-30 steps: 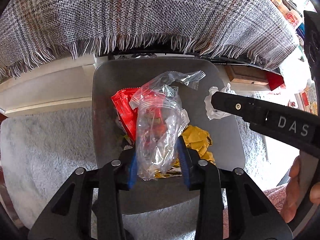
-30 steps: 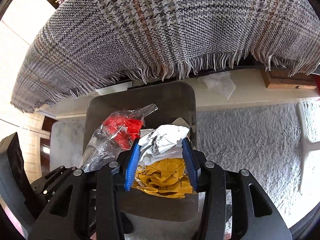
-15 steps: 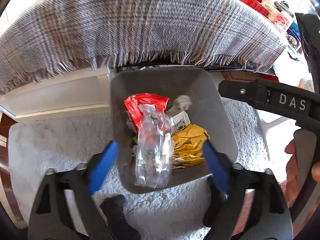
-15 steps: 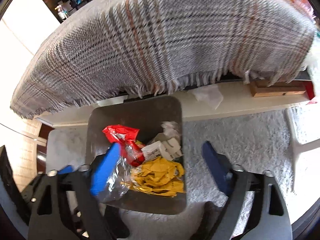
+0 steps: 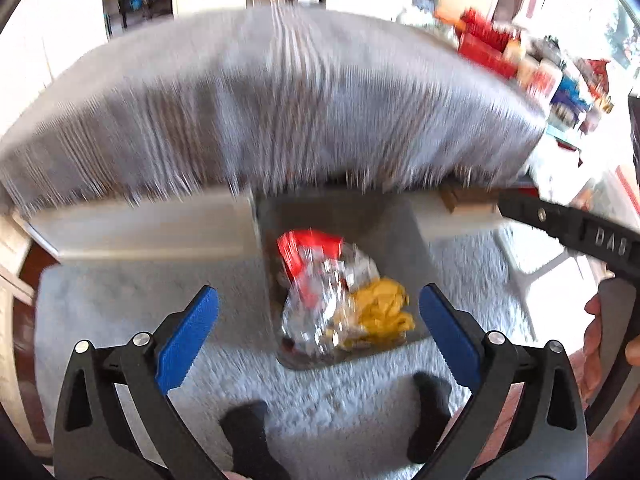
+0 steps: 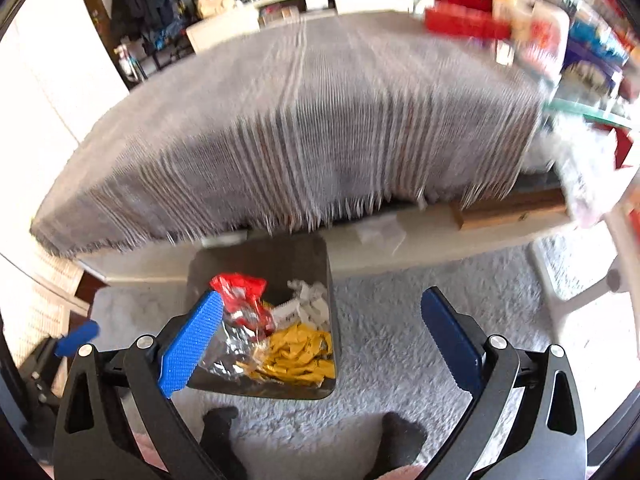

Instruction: Collect trash

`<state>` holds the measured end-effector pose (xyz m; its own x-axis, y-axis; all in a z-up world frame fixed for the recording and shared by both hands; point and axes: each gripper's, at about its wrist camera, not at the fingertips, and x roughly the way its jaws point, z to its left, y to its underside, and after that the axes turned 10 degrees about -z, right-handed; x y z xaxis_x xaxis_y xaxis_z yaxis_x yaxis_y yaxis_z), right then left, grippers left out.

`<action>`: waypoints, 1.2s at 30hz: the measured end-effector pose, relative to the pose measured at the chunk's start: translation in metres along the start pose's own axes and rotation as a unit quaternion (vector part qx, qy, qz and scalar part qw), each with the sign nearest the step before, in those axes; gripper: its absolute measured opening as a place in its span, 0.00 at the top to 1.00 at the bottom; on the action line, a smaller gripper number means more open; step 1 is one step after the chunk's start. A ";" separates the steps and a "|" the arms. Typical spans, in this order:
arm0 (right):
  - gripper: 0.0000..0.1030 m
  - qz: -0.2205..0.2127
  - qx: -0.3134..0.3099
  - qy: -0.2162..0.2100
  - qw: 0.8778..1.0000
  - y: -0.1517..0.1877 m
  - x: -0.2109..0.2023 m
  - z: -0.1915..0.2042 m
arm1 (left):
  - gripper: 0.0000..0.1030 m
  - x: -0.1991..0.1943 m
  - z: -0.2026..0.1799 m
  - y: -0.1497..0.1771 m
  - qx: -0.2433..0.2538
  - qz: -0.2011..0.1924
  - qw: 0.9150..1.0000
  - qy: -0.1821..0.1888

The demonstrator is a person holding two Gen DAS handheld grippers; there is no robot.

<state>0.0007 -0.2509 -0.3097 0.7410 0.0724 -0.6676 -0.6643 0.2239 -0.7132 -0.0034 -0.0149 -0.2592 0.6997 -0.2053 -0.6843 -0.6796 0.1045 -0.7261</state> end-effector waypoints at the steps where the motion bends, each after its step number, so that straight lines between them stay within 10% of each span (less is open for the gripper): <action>1: 0.03 -0.019 -0.004 0.001 1.000 -0.005 -0.012 0.001 | 0.08 -0.009 -0.001 -0.007 0.002 -0.015 1.000 -0.003; 13: 0.03 -0.193 -0.070 0.023 0.978 -0.028 -0.120 0.007 | 0.08 -0.120 0.006 -0.068 0.018 -0.208 0.977 -0.049; 36: 0.03 -0.253 -0.036 0.053 0.965 -0.048 -0.125 -0.002 | 0.08 -0.111 -0.009 -0.081 0.036 -0.266 0.961 -0.072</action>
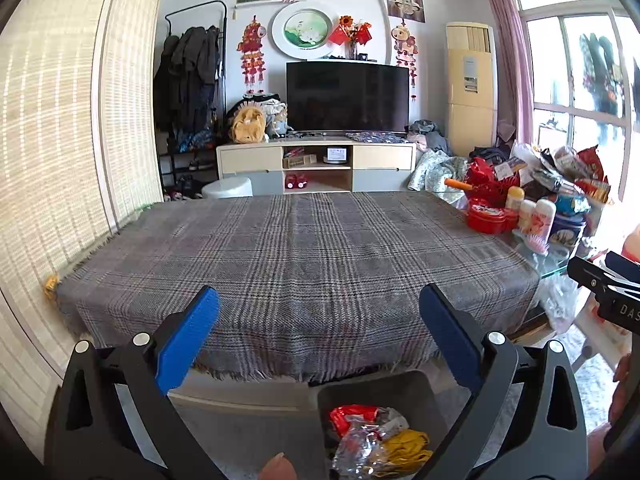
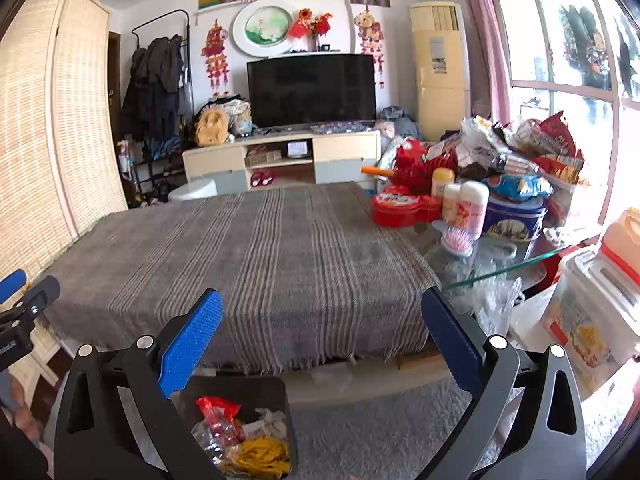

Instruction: Collect trash

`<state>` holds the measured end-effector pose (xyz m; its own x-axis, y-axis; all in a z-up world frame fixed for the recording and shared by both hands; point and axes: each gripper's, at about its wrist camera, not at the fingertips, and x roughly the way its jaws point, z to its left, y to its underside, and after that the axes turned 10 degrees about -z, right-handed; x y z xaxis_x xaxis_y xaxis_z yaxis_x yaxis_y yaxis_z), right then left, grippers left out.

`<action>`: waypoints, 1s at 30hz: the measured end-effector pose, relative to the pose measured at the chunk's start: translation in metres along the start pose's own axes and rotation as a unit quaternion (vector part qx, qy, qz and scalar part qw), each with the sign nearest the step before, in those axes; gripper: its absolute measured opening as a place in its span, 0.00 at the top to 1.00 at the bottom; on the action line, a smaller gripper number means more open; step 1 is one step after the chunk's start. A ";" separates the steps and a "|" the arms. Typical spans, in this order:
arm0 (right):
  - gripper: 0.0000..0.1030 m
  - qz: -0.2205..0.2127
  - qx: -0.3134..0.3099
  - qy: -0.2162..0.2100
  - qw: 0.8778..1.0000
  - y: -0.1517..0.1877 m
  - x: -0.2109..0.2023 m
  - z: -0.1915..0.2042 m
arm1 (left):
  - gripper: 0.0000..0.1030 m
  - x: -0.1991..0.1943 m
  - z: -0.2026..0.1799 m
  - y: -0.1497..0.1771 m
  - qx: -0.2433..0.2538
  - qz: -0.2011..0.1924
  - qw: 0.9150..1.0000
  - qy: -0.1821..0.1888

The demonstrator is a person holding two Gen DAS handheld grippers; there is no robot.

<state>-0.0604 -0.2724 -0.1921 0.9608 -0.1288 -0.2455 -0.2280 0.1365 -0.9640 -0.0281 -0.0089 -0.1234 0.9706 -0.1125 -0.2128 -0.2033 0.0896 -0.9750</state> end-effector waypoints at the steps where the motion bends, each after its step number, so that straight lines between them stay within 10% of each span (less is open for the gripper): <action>1: 0.03 -0.001 0.002 -0.002 1.000 0.001 -0.002 0.001 | 0.08 -0.001 -0.001 0.001 0.001 -0.001 1.000 -0.001; 30: 0.03 -0.033 0.011 0.016 0.999 -0.002 -0.012 -0.001 | 0.08 -0.006 -0.009 0.007 -0.006 -0.008 1.000 0.000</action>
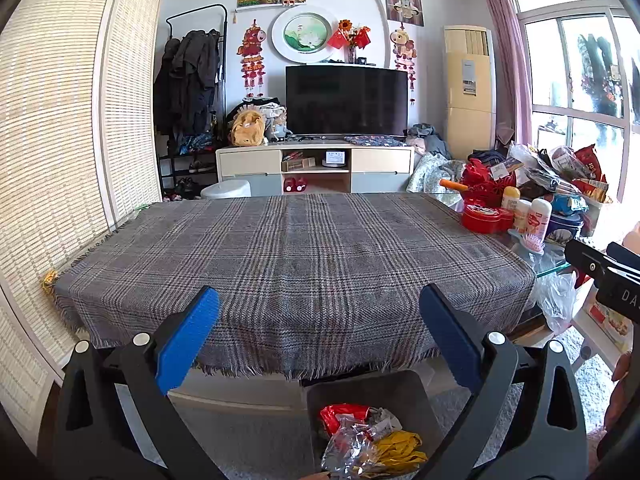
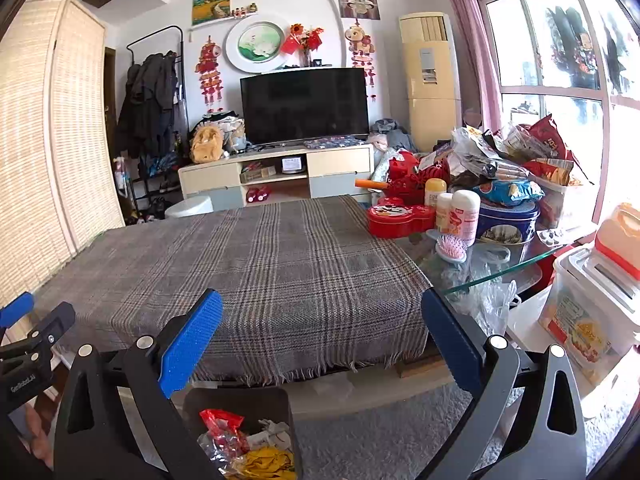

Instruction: Collect trash

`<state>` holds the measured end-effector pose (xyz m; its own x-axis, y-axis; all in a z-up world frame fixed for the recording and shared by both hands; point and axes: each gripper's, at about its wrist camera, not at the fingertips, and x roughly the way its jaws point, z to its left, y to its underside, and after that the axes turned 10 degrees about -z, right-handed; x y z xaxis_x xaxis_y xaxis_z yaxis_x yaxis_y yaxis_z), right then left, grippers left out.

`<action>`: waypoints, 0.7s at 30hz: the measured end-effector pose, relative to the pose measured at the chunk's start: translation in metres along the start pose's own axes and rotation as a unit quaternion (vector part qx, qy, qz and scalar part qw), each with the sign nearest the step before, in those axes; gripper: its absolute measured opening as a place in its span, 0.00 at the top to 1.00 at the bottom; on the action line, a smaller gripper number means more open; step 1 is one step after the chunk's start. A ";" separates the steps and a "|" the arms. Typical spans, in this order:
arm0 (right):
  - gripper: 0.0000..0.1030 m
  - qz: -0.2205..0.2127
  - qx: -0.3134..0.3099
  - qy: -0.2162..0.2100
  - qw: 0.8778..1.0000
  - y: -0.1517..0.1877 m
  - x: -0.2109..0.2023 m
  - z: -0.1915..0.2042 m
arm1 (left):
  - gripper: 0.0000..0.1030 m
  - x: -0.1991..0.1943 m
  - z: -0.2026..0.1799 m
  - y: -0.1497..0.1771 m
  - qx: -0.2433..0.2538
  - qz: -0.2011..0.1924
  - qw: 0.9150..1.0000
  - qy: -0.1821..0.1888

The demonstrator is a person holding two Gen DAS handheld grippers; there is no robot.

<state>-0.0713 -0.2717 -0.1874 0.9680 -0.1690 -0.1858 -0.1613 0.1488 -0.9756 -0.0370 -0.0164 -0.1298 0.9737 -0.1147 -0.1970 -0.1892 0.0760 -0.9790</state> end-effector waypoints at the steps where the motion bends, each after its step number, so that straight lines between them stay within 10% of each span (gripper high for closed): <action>1: 0.03 0.001 0.001 0.001 1.000 0.000 0.000 -0.001 | 0.08 0.000 0.000 0.000 0.000 0.000 1.000 0.000; 21: 0.03 0.007 -0.002 0.002 1.000 0.000 0.004 -0.001 | 0.08 -0.003 0.006 -0.002 -0.007 -0.001 1.000 0.000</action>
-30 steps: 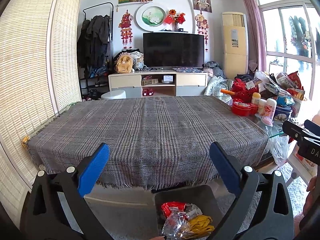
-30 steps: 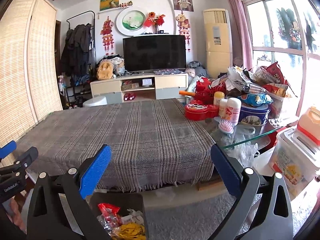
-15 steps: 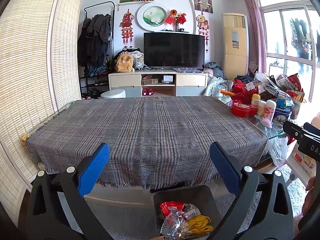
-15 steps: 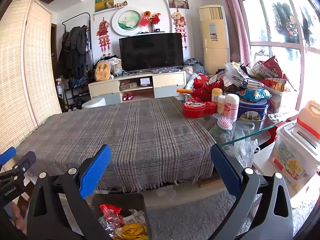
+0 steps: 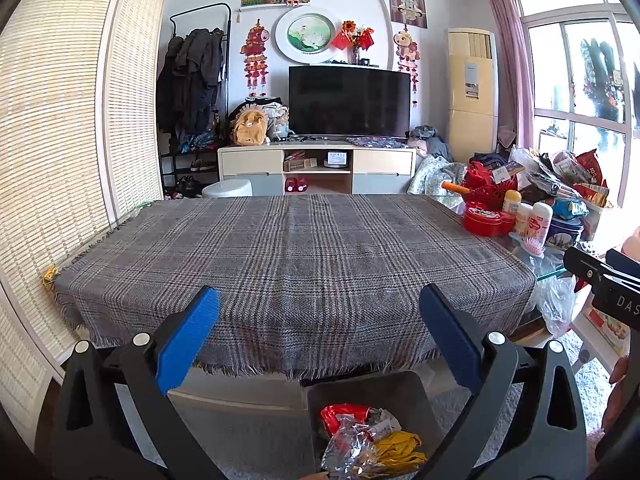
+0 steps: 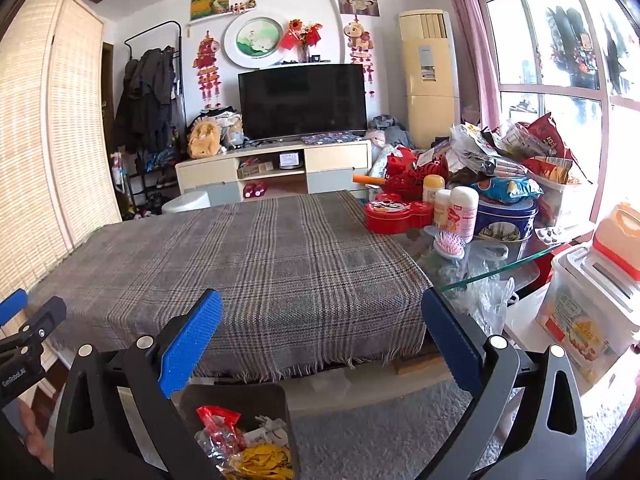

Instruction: Collect trash

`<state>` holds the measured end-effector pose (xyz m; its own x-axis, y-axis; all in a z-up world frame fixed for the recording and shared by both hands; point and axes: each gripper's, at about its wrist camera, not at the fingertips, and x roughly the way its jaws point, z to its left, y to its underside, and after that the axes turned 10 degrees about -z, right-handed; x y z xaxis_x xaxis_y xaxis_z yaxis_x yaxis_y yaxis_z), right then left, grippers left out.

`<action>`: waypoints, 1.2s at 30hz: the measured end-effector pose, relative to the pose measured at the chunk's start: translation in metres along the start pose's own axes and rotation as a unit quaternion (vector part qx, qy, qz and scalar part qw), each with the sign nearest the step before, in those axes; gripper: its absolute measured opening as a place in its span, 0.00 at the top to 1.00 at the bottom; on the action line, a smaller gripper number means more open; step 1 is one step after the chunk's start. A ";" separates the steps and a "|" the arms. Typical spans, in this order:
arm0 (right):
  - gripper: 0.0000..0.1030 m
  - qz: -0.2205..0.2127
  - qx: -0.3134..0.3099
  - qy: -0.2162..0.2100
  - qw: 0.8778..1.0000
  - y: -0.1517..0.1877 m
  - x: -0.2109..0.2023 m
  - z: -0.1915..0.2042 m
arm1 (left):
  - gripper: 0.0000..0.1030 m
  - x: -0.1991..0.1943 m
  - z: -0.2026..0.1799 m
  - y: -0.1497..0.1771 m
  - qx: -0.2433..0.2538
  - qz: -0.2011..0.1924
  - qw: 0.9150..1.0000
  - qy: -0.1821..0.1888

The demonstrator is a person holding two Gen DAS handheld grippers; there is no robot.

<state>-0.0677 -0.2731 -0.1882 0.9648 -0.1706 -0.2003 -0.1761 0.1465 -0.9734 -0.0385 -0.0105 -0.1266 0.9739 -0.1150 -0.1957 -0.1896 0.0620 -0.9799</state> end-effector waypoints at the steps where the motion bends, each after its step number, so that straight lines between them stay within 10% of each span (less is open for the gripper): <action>1: 0.03 0.001 0.000 0.000 1.000 0.000 0.000 0.000 | 0.08 0.000 0.000 0.000 0.000 0.000 1.000 0.000; 36: 0.03 0.007 0.010 -0.001 1.000 0.002 0.003 -0.004 | 0.08 0.004 -0.001 0.001 -0.002 0.005 1.000 0.001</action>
<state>-0.0658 -0.2775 -0.1912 0.9623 -0.1669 -0.2146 -0.1868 0.1676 -0.9680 -0.0351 -0.0115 -0.1279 0.9719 -0.1154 -0.2051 -0.1993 0.0595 -0.9781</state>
